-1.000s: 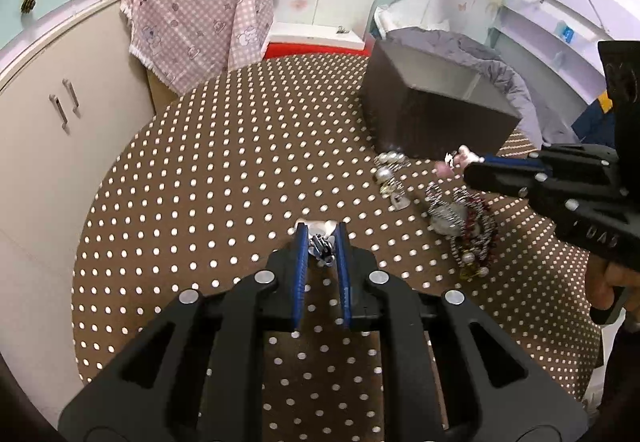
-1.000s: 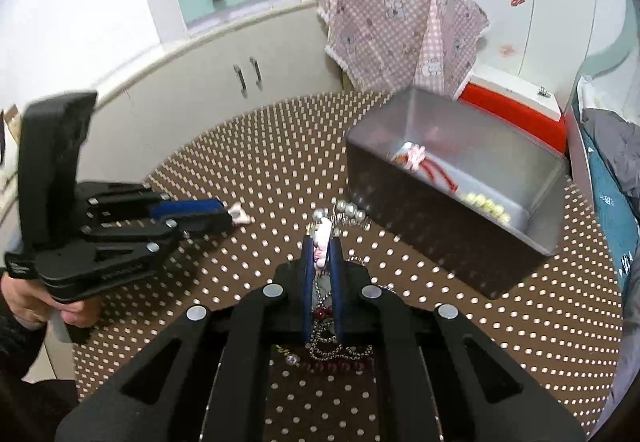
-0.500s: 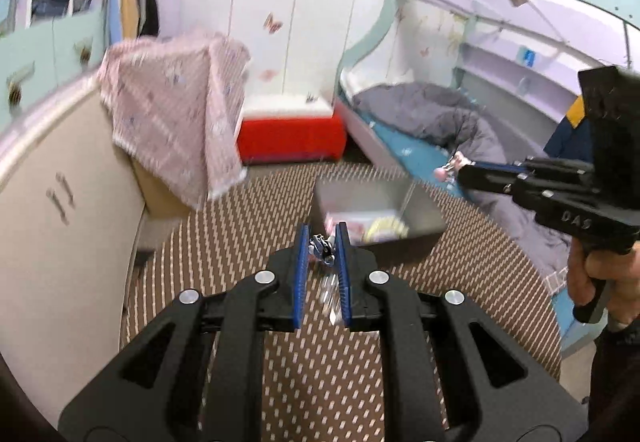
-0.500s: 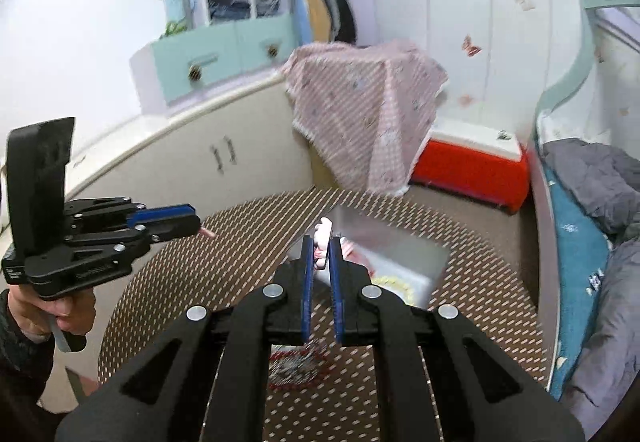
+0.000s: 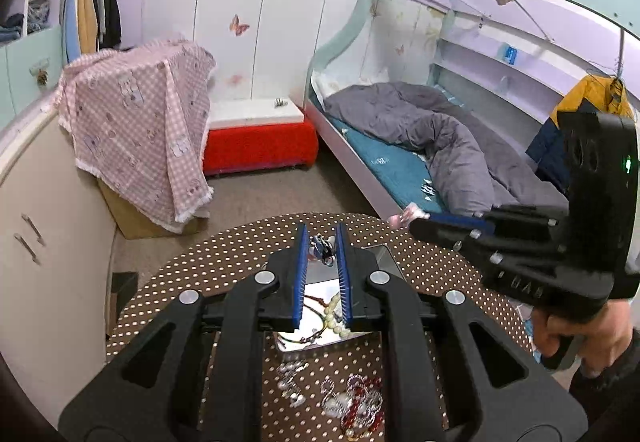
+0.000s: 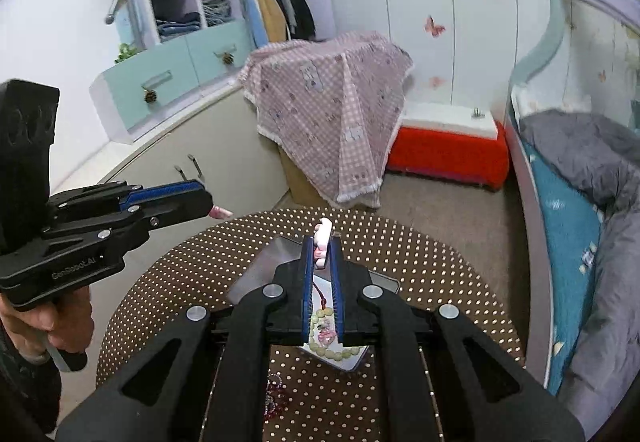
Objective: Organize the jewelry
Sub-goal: 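Carry both charms into the gray box and open both grippers, then move both grippers back toward the remaining chains on the table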
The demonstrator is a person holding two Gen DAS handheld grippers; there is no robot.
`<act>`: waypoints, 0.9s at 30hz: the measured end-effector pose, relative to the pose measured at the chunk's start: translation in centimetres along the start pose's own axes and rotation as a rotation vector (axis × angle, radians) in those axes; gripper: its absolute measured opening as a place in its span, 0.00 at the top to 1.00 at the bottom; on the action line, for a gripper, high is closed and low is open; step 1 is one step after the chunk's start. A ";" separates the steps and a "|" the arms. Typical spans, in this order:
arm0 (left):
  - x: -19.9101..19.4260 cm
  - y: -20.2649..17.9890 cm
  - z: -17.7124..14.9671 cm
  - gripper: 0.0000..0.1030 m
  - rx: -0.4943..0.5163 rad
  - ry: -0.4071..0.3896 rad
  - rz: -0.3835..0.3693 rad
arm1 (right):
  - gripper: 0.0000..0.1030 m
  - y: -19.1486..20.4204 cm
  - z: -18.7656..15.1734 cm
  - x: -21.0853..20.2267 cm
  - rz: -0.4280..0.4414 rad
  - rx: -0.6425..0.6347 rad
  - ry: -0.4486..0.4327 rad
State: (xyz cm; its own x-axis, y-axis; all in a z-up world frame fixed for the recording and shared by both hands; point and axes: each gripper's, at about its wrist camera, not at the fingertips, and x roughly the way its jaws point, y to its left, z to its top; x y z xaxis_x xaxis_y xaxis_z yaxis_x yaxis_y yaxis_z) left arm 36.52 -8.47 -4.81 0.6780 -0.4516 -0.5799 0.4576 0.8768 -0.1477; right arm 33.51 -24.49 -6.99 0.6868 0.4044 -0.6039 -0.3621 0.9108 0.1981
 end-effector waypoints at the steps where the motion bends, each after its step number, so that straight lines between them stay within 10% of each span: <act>1: 0.5 0.1 0.0 0.61 -0.002 0.014 0.013 | 0.84 -0.3 0.0 0.3 -0.005 0.016 0.003; 3: 0.4 0.5 -0.1 0.15 -0.026 -0.001 0.046 | 0.39 -1.1 -0.3 0.5 -0.032 0.057 -0.002; 8: -0.9 1.8 -0.6 0.12 -0.068 -0.038 0.099 | 0.10 -1.8 -1.2 -0.7 -0.069 0.116 -0.057; 27: -7.8 2.5 -3.7 0.08 -0.083 -0.154 0.263 | 0.08 1.0 -1.2 -6.7 -0.126 0.105 -0.201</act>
State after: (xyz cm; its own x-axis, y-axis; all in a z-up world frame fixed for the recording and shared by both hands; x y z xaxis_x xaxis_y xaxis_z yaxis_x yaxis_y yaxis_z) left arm 30.23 -2.16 -3.66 0.8488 -0.2215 -0.4801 0.2108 0.9745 -0.0768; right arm 27.77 -26.39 -3.69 0.8379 0.2855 -0.4652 -0.2052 0.9545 0.2162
